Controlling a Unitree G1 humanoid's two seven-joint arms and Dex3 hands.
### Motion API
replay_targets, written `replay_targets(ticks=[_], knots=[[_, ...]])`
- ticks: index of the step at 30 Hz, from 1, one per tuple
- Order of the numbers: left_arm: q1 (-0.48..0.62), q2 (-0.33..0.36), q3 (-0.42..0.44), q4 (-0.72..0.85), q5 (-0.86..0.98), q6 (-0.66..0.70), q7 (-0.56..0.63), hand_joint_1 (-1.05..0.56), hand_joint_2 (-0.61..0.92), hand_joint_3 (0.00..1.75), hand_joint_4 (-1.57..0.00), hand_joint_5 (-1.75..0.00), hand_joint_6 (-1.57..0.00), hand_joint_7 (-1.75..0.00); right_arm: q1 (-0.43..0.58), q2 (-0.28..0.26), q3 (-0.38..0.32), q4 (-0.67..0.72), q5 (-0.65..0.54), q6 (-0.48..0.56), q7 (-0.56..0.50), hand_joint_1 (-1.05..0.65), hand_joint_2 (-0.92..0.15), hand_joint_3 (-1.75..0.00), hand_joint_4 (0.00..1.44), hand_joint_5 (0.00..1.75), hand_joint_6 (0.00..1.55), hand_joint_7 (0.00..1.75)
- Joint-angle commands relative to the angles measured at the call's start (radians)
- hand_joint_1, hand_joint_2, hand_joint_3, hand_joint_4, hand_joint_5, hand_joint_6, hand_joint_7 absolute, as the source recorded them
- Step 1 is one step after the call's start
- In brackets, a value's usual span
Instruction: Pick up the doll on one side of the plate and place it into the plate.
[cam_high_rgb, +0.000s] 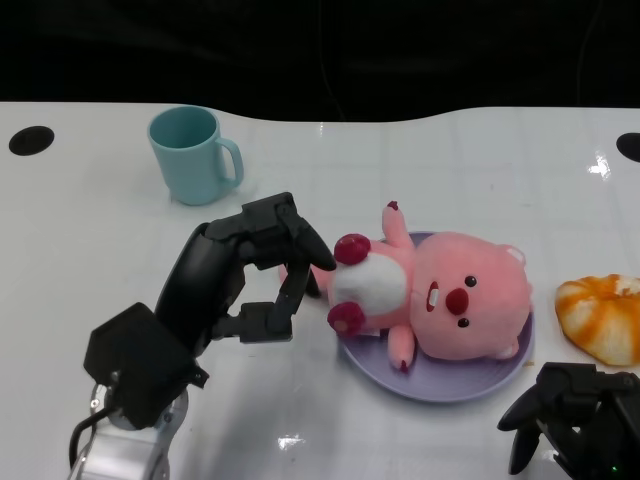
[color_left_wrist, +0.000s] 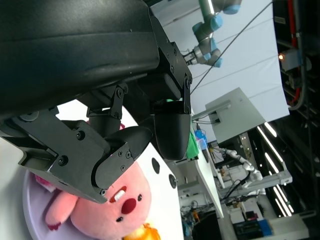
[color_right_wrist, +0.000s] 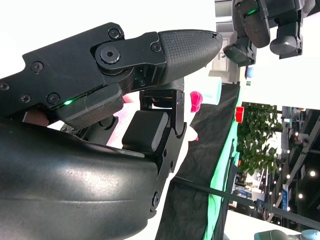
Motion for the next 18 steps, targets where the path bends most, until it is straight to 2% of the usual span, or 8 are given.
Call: replay_targets(ticks=[1, 4, 11, 18], knots=[[0.062, 0.014, 0.013, -0.084, -0.041, 0.082, -0.038, -0.14, 0.49, 1.34, -0.76, -1.75, -0.66, -1.61, 0.005, -0.01, -0.009, -0.011, 0.011, 0.007, -0.004, -0.98, -0.92, -0.32, 1.09, 1.3, 1.1, 0.88], [0.115, 0.025, 0.021, -0.166, -0.088, 0.171, -0.071, -0.12, 0.52, 1.31, -0.77, -1.75, -0.64, -1.66, 0.008, -0.01, -0.008, -0.018, 0.01, 0.012, -0.005, -0.98, -0.92, -0.32, 1.08, 1.3, 1.1, 0.88], [0.222, 0.046, 0.04, -0.312, -0.16, 0.329, -0.125, -0.14, 0.54, 1.26, -0.79, -1.75, -0.67, -1.64, 0.011, -0.008, -0.004, -0.027, 0.014, 0.023, -0.008, -0.98, -0.92, -0.32, 1.09, 1.3, 1.1, 0.89], [0.321, 0.055, 0.063, -0.45, -0.293, 0.556, -0.149, -0.17, 0.53, 1.22, -0.77, -1.75, -0.67, -1.6, 0.014, -0.007, 0.001, -0.035, 0.01, 0.03, -0.009, -0.98, -0.92, -0.33, 1.09, 1.3, 1.1, 0.88]])
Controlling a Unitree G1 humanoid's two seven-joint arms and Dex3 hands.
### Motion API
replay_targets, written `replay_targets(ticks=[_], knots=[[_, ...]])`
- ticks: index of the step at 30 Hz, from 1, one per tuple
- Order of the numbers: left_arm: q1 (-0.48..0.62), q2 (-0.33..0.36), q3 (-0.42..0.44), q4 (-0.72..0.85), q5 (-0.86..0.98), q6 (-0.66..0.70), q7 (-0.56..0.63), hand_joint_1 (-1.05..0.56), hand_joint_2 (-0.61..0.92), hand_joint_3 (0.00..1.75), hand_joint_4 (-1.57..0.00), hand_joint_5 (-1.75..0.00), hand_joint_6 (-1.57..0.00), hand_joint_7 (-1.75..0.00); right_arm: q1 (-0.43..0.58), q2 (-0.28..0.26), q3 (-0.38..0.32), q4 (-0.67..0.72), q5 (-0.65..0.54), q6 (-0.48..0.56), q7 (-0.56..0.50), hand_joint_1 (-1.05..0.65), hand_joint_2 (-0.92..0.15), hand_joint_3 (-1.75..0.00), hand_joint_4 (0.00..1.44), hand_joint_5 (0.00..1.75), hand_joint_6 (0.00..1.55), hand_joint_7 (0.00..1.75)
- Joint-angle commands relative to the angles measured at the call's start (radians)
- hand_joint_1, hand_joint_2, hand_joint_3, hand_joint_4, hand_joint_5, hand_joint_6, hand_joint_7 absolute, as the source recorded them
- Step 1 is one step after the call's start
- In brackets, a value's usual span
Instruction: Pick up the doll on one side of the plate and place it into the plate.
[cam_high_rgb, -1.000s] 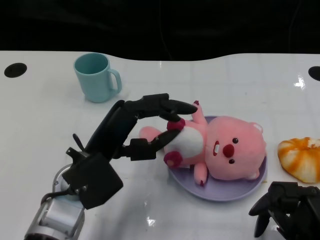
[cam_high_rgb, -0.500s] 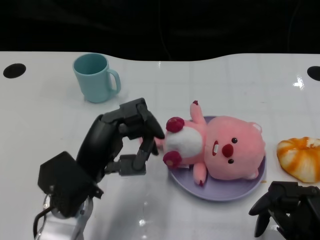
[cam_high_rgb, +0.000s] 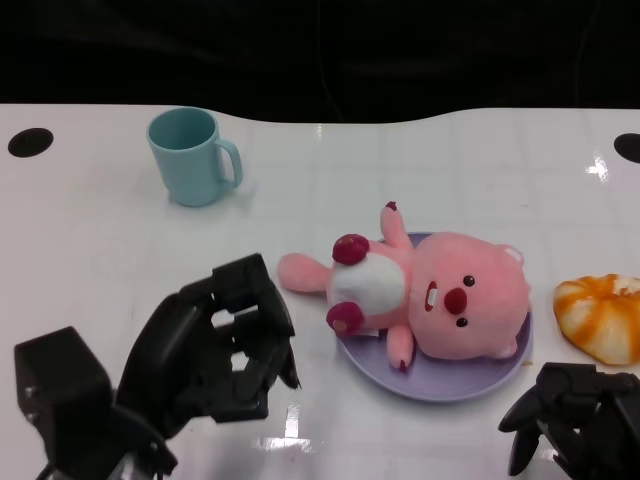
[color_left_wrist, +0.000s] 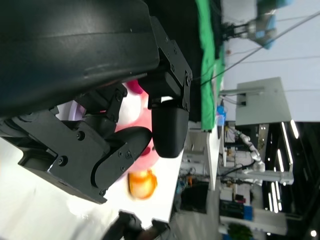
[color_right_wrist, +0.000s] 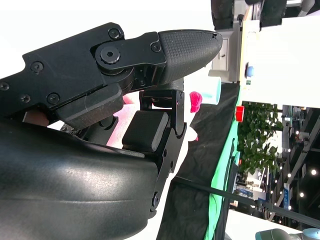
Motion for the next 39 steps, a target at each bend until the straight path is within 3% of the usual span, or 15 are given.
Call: replay_targets(ticks=[1, 6, 13, 26, 39], knots=[[0.04, 0.019, 0.021, -0.058, -0.065, 0.095, -0.019, -0.17, 0.54, 1.22, -0.77, -1.75, -0.67, -1.6, 0.005, -0.007, -0.004, -0.014, 0.006, 0.006, -0.003, -0.98, -0.92, -0.33, 1.09, 1.3, 1.1, 0.88], [0.097, 0.021, 0.029, -0.113, -0.107, 0.184, -0.027, -0.18, 0.51, 1.22, -0.78, -1.75, -0.66, -1.62, 0.006, -0.008, -0.006, -0.011, 0.003, -0.001, -0.005, -0.99, -0.92, -0.33, 1.09, 1.3, 1.11, 0.88], [0.153, 0.005, 0.025, -0.123, -0.106, 0.192, -0.034, -0.19, 0.46, 1.3, -0.77, -1.75, -0.66, -1.61, 0.004, -0.014, -0.01, -0.003, 0.007, -0.008, 0.003, -1.0, -0.92, -0.32, 1.09, 1.3, 1.1, 0.88], [0.175, 0.004, 0.044, -0.069, -0.1, 0.167, -0.107, -0.22, 0.52, 1.16, -0.76, -1.75, -0.69, -1.57, 0.011, -0.018, -0.015, -0.005, 0.014, -0.003, 0.013, -0.99, -0.92, -0.32, 1.09, 1.29, 1.1, 0.87], [0.162, -0.002, 0.06, -0.04, -0.096, 0.148, -0.128, -0.18, 0.53, 1.21, -0.76, -1.75, -0.69, -1.57, 0.016, -0.025, -0.017, -0.003, 0.018, -0.009, 0.018, -0.98, -0.92, -0.31, 1.1, 1.29, 1.1, 0.87]])
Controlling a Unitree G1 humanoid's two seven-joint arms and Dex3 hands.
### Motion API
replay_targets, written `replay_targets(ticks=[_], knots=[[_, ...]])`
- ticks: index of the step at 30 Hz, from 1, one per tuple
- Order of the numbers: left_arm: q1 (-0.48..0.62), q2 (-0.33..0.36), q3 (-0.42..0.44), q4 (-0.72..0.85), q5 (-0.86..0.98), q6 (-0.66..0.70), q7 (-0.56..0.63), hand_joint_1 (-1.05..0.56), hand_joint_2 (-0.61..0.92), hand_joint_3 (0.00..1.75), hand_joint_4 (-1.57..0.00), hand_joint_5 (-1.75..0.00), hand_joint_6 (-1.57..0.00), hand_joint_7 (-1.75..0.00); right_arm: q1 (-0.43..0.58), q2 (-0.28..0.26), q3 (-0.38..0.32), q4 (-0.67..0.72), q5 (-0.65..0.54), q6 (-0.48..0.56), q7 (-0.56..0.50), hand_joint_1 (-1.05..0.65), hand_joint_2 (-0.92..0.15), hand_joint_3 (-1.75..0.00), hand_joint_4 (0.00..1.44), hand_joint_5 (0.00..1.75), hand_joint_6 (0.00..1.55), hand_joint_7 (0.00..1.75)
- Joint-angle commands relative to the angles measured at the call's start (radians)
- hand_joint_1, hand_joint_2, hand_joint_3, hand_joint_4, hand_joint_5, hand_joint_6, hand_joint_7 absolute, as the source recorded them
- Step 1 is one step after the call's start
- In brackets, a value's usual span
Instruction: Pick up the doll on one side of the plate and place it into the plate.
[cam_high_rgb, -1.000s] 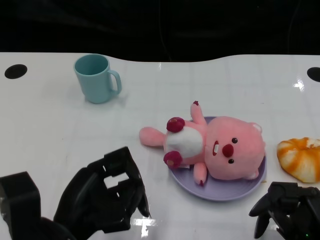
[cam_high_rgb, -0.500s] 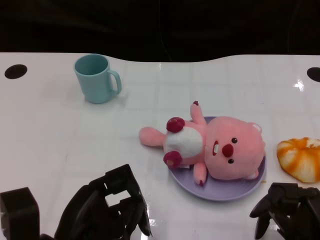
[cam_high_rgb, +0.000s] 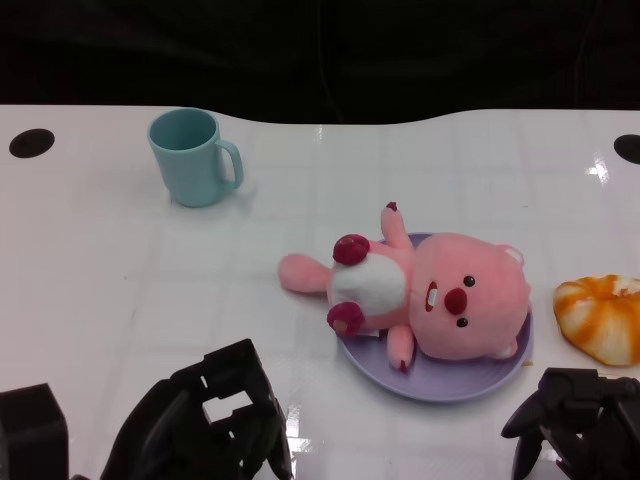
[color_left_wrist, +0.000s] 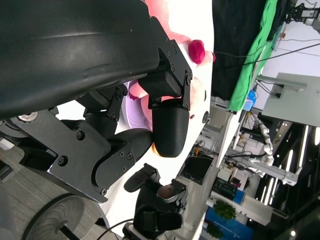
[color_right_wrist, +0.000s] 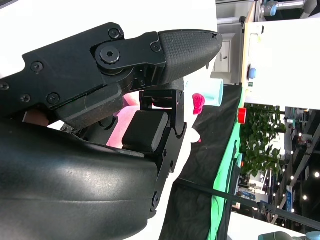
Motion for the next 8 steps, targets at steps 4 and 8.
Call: replay_targets(ticks=[4, 8], knots=[[-0.01, 0.002, 0.016, 0.008, 0.006, -0.022, -0.006, -0.17, 0.53, 1.22, -0.76, -1.73, -0.68, -1.57, 0.007, -0.016, -0.015, -0.007, 0.008, -0.007, 0.0, -0.98, -0.92, -0.31, 1.1, 1.3, 1.1, 0.87], [-0.012, 0.001, 0.019, 0.012, 0.008, -0.031, -0.009, -0.17, 0.53, 1.22, -0.75, -1.73, -0.67, -1.58, 0.009, -0.015, -0.014, -0.009, 0.006, -0.005, -0.002, -0.99, -0.92, -0.31, 1.1, 1.3, 1.11, 0.87]])
